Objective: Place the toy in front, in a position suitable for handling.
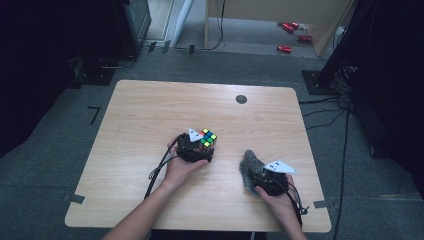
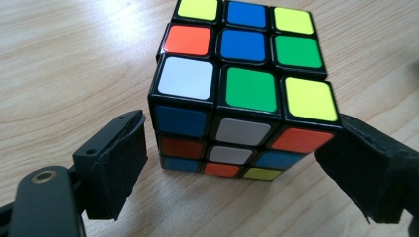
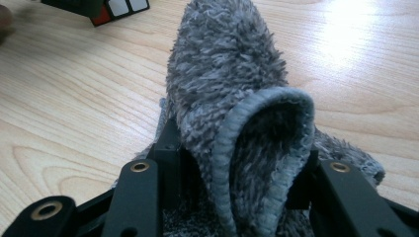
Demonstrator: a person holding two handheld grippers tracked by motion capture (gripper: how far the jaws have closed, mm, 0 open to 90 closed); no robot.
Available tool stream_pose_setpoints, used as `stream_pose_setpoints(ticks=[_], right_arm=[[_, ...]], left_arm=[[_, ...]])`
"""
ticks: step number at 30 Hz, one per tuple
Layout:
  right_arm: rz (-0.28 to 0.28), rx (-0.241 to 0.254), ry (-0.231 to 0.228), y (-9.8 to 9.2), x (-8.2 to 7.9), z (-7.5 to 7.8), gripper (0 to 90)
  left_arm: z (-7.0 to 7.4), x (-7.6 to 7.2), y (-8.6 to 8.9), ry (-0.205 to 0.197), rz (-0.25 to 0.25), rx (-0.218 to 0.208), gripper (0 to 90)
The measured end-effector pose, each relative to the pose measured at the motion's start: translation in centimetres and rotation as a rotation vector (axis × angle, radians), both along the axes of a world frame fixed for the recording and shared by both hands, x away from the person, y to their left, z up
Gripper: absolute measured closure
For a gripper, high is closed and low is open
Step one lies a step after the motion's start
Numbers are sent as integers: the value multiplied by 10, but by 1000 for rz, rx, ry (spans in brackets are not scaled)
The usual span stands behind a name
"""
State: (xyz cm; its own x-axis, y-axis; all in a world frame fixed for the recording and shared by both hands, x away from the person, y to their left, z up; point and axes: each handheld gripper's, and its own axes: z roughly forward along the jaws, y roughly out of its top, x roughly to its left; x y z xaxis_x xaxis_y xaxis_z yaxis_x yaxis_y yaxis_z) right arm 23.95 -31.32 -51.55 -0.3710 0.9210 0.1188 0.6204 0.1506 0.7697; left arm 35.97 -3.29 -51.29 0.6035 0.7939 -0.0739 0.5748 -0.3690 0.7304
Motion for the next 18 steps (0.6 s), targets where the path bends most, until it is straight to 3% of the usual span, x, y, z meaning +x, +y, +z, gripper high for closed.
stream_pose_setpoints(ticks=[11, 18], right_arm=[[2, 0, -2, 0, 0, 0, 559], [5, 3, -2, 0, 0, -1, 563]], left_arm=[[-1, 4, -4, 15, -2, 31, 319], [-1, 2, -5, 4, -5, 43, 335]])
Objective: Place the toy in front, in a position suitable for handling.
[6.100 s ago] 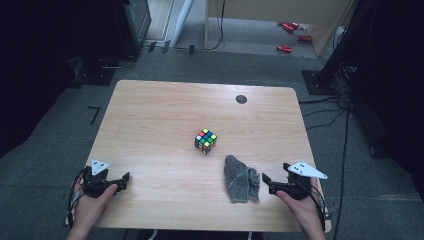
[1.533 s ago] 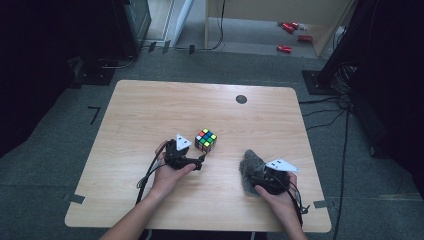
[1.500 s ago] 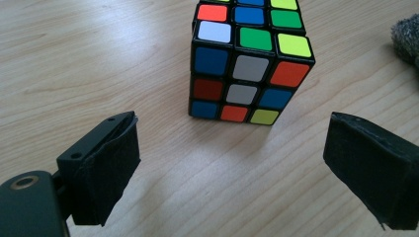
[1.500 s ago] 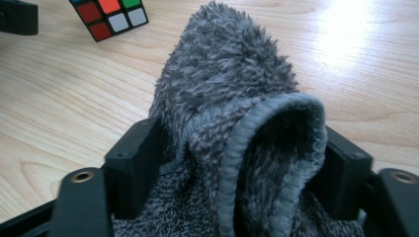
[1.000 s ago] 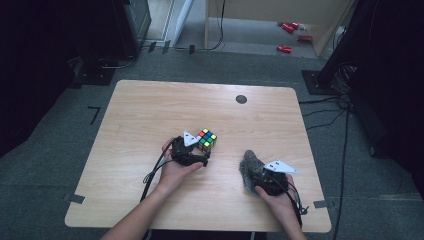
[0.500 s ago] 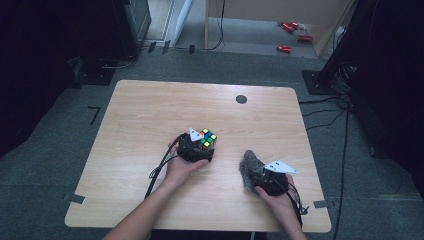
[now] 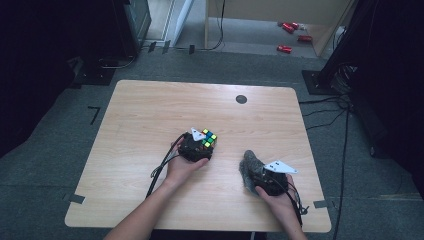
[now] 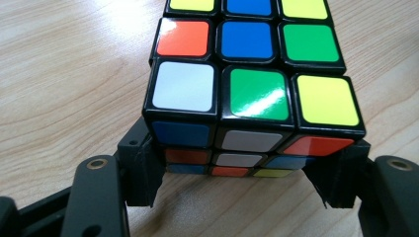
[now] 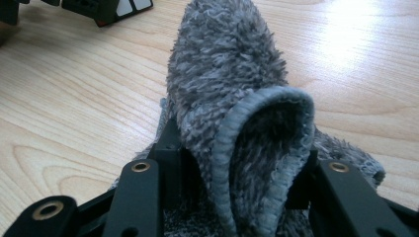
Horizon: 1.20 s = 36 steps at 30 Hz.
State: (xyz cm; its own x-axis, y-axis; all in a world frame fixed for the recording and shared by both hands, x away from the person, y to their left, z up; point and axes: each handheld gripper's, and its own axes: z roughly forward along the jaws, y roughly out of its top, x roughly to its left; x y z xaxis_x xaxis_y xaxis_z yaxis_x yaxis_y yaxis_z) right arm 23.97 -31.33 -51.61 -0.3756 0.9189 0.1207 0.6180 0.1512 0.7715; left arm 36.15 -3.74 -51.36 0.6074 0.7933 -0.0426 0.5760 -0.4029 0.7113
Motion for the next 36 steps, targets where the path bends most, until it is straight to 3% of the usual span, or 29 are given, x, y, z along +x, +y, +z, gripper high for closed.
stream_pose_setpoints(ticks=[11, 22, 33, 35, 36], right_arm=[[2, -2, -2, 0, 0, 0, 569], [2, -4, -5, 1, 0, -1, 571], [4, -5, -7, 0, 0, -1, 572], [3, -6, -7, 0, 0, -1, 576], [2, -4, -7, 1, -1, 0, 589]], left_arm=[[10, -10, 11, -35, -38, -9, 349], [21, -37, 41, -63, -81, -7, 350], [20, -62, 74, -64, -78, -11, 350], [23, -67, 80, -72, -84, -11, 350], [25, -74, 84, -95, -94, -1, 350]])
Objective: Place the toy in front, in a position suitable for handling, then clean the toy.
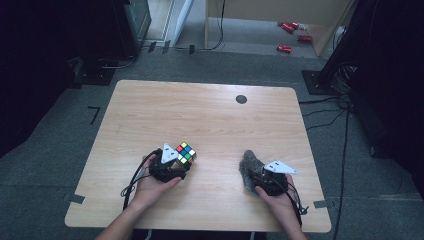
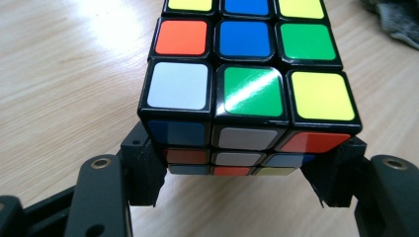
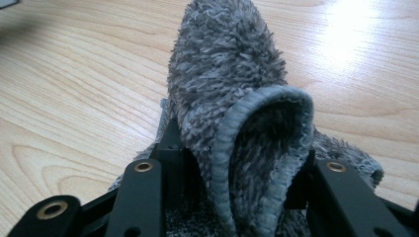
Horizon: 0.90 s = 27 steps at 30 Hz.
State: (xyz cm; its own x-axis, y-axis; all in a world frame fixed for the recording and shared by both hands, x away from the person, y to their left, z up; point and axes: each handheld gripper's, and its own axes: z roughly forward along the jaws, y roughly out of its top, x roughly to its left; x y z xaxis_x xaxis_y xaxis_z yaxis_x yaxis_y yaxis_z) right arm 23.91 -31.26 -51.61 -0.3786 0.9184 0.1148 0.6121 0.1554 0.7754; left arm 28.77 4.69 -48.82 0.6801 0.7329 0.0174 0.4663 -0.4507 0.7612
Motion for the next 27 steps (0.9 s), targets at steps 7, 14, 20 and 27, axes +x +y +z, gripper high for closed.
stream_pose_setpoints(ticks=[7, 14, 20, 27], right_arm=[[9, -5, -28, 4, -1, 3, 618], [22, 2, -54, 9, -2, 8, 622], [31, 27, -80, 9, -4, 13, 626], [54, 64, -123, 15, -7, 33, 625]], left_arm=[[2, -12, 12, -3, -6, -46, 350], [1, -21, 19, 1, -75, -58, 350], [2, -15, 27, 35, -69, -101, 350], [8, -11, 25, 25, -74, -109, 350]])
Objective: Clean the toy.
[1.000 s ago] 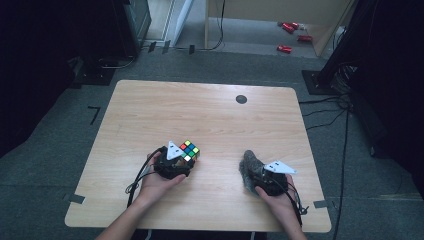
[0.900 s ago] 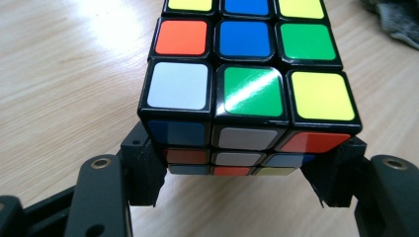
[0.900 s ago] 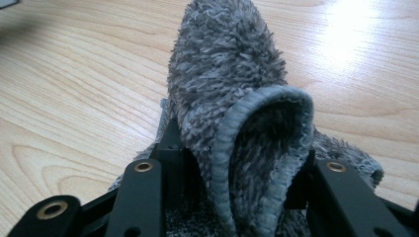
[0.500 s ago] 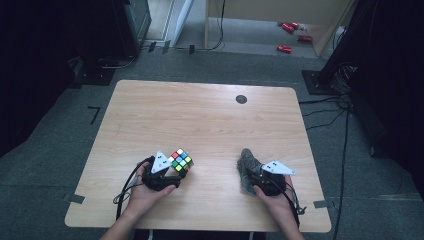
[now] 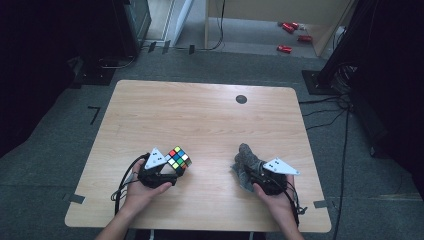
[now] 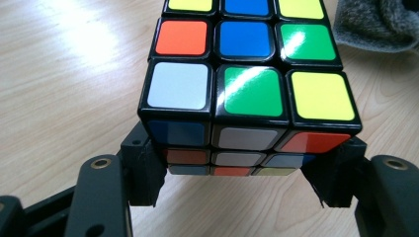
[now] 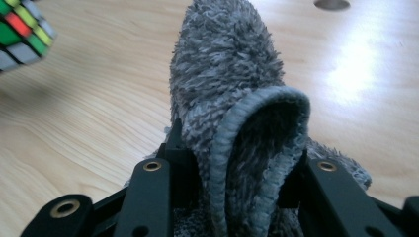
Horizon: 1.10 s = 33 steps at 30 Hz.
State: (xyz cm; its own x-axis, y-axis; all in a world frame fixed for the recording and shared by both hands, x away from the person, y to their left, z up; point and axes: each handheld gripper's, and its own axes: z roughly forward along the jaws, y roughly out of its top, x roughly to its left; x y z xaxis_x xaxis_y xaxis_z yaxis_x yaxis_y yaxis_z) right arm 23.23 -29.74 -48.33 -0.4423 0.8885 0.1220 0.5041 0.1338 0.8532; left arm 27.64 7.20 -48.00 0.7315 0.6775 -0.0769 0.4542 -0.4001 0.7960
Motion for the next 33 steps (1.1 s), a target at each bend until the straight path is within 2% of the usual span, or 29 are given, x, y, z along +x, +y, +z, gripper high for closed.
stream_pose_setpoints(ticks=[3, 4, 7, 8, 14, 19, 25, 27, 30, 31, 32, 33], right_arm=[[8, -6, -12, 3, 1, 5, 622], [8, -4, -19, 5, 2, 8, 621], [9, 5, -24, 8, 5, 14, 621], [11, 7, -31, 9, 6, 17, 621], [41, 30, -59, 16, 11, 35, 621], [54, 65, -66, 24, 17, 44, 622], [98, 86, -57, 43, 27, 52, 623], [111, 125, -45, 53, 30, 57, 624], [130, 96, -60, 64, 30, 59, 624], [137, 99, -65, 67, 29, 60, 624], [137, 99, -65, 67, 29, 60, 624], [156, 133, -67, 75, 28, 61, 624]], left_arm=[[3, 0, -6, -14, -8, 25, 350], [4, 0, -10, -20, -9, 45, 350], [6, 1, -14, -21, -16, 43, 350], [7, 3, -17, -28, -27, 55, 350], [13, 7, -24, -34, -42, 70, 350], [18, 13, -33, -19, -60, 69, 350], [19, 18, -51, -24, -88, 100, 350], [19, 18, -58, -29, -104, 120, 350], [17, 15, -67, -34, -122, 140, 350], [16, 14, -70, -34, -127, 161, 350], [16, 14, -70, -34, -127, 161, 350], [15, 13, -72, -35, -125, 164, 350]])
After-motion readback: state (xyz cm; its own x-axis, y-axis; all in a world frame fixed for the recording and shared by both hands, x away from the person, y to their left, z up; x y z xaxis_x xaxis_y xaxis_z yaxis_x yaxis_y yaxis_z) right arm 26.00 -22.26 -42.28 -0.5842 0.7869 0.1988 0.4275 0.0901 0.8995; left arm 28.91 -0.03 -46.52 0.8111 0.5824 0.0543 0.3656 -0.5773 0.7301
